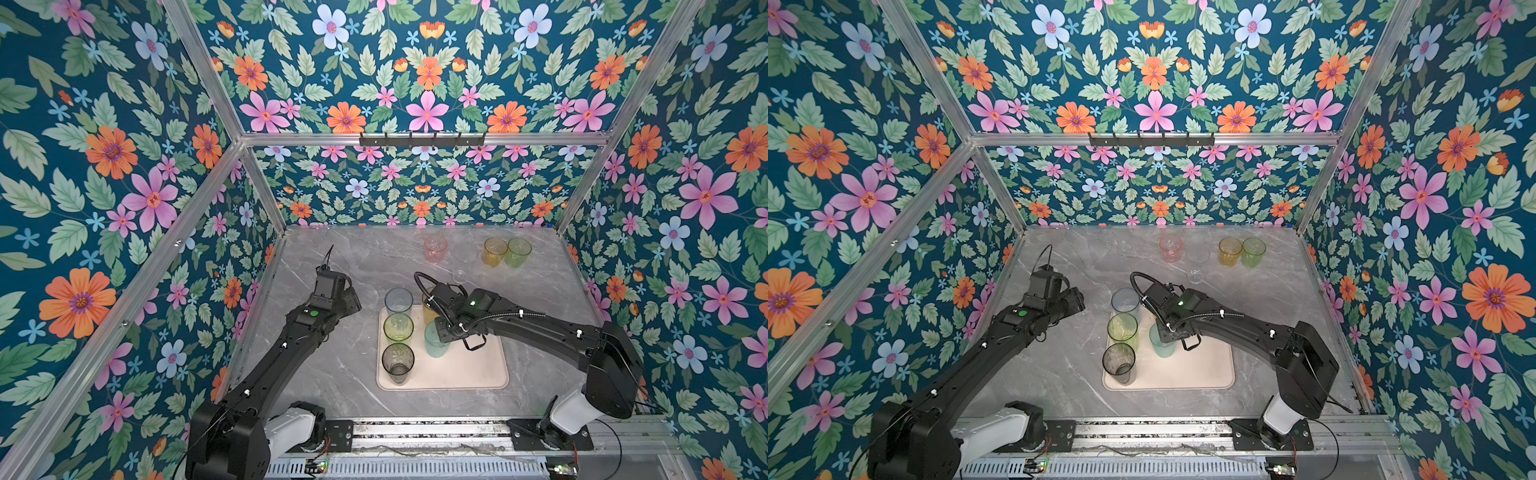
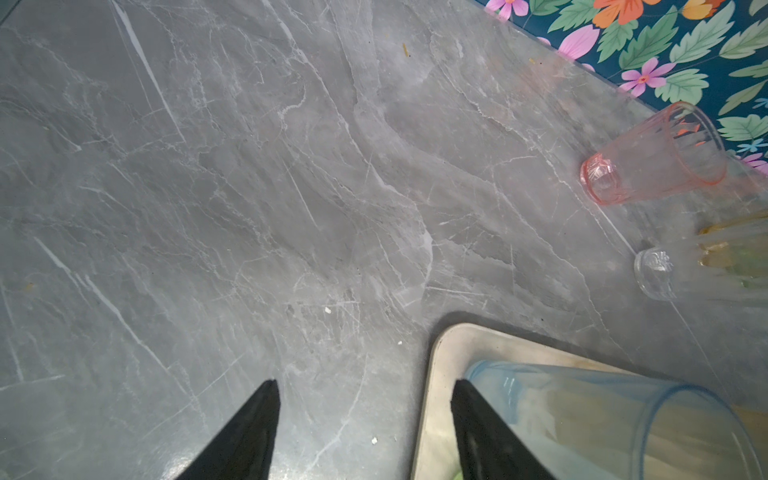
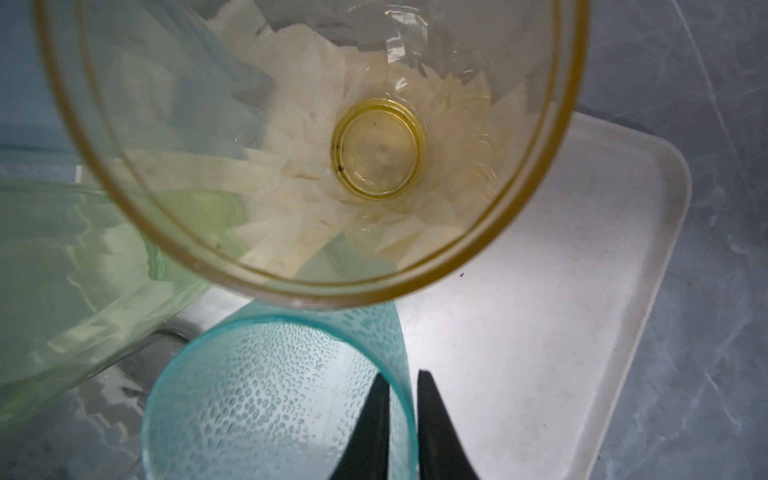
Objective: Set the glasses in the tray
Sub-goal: 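Lower the teal glass onto the tray nearer the robot than the yellow glass, then open the right gripper to release the teal glass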
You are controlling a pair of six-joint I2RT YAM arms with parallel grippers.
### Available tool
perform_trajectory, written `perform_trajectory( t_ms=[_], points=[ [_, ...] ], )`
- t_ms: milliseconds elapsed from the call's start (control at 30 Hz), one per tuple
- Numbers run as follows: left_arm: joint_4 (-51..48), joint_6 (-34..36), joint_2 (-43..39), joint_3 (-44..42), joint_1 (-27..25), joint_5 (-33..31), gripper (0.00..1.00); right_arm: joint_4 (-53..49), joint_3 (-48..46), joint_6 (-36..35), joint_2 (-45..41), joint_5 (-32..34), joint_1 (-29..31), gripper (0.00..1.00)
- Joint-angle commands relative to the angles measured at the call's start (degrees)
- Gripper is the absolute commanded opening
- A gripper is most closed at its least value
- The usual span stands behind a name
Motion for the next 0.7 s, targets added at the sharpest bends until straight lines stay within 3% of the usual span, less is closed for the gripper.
perform_trajectory(
  t_ms=[0, 667],
  points=[
    [0.1, -0.3, 0.0, 0.3, 0.1, -0.6, 0.68, -1.0, 0.4, 0.5, -0.4, 0.0, 0.1, 0.18],
    [-0.2, 0.1, 0.3, 1.3, 0.1, -0.6, 0.69, -4.3, 3.8, -0.9, -4.5, 1.1, 0.1, 0.21]
  ],
)
